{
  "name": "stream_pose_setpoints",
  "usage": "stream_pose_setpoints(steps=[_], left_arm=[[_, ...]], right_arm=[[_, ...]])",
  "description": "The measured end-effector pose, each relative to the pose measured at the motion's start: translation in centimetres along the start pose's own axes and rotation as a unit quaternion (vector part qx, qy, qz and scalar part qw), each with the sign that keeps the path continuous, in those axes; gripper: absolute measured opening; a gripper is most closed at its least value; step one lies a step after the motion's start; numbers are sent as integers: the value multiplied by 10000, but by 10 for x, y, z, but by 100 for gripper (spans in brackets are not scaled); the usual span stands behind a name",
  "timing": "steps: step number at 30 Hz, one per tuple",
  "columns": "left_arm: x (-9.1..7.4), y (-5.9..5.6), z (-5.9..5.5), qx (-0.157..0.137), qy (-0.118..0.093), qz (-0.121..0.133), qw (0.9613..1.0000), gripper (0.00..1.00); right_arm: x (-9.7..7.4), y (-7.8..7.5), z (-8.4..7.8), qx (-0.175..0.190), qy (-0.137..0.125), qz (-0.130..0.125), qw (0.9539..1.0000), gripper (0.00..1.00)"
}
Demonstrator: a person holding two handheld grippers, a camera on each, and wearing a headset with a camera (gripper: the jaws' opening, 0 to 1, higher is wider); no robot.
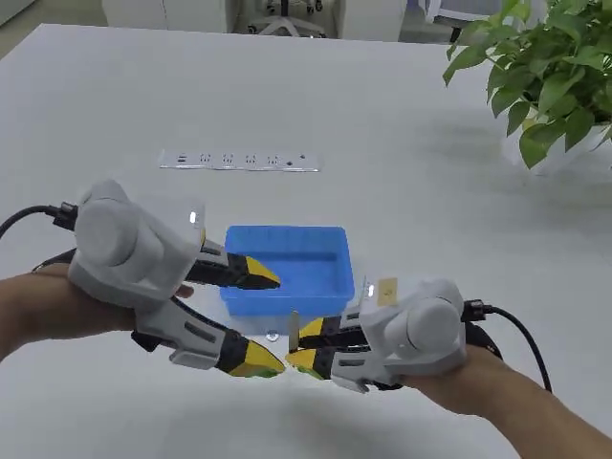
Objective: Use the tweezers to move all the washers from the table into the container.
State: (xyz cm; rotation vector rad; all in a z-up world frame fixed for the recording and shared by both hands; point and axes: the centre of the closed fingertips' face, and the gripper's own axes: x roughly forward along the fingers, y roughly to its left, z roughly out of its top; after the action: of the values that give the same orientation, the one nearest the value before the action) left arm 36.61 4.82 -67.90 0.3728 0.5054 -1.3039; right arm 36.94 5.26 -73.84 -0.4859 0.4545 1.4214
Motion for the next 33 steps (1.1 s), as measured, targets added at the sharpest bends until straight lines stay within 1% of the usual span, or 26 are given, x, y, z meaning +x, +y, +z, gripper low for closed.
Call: stream_pose_setpoints(steps=[2, 4, 7, 9, 12, 15, 19, 22, 24, 30, 33], left_arm=[[-2, 0, -1, -79, -43, 85, 9999, 69], [-5, 0, -3, -131, -84, 158, 9998, 72], [-9, 0, -6, -313, -168, 281, 9990, 78], [-12, 1, -7, -353, -202, 371, 9985, 84], [-16, 2, -10, -433, -223, 492, 9976, 89], [-21, 2, -12, -530, -298, 598, 9964, 93], [-24, 0, -16, -606, -313, 715, 9951, 99], [-25, 0, -19, -675, -293, 731, 9946, 99], [-26, 1, -22, -738, -239, 781, 9939, 99], [-30, 2, -19, -730, -347, 874, 9929, 99], [-32, 4, -19, -740, -352, 922, 9924, 99]], right_arm=[[-2, 0, 2, -15, -13, -7, 10000, 9], [-6, -2, 6, -37, -29, -29, 10000, 9], [-9, -4, 10, -67, -52, -51, 10000, 9], [-12, -5, 14, -94, -51, -50, 9999, 9], [-14, -6, 19, -94, -71, -53, 9999, 9], [-18, -10, 23, -145, -83, -89, 9998, 9], [-21, -13, 29, -226, -85, -87, 9997, 9], [-23, -17, 34, -243, -114, -111, 9996, 9], [-24, -20, 37, -255, -146, -129, 9995, 9], [-26, -30, 44, -281, -201, -207, 9992, 9], [-25, -35, 46, -296, -212, -228, 9991, 9]])
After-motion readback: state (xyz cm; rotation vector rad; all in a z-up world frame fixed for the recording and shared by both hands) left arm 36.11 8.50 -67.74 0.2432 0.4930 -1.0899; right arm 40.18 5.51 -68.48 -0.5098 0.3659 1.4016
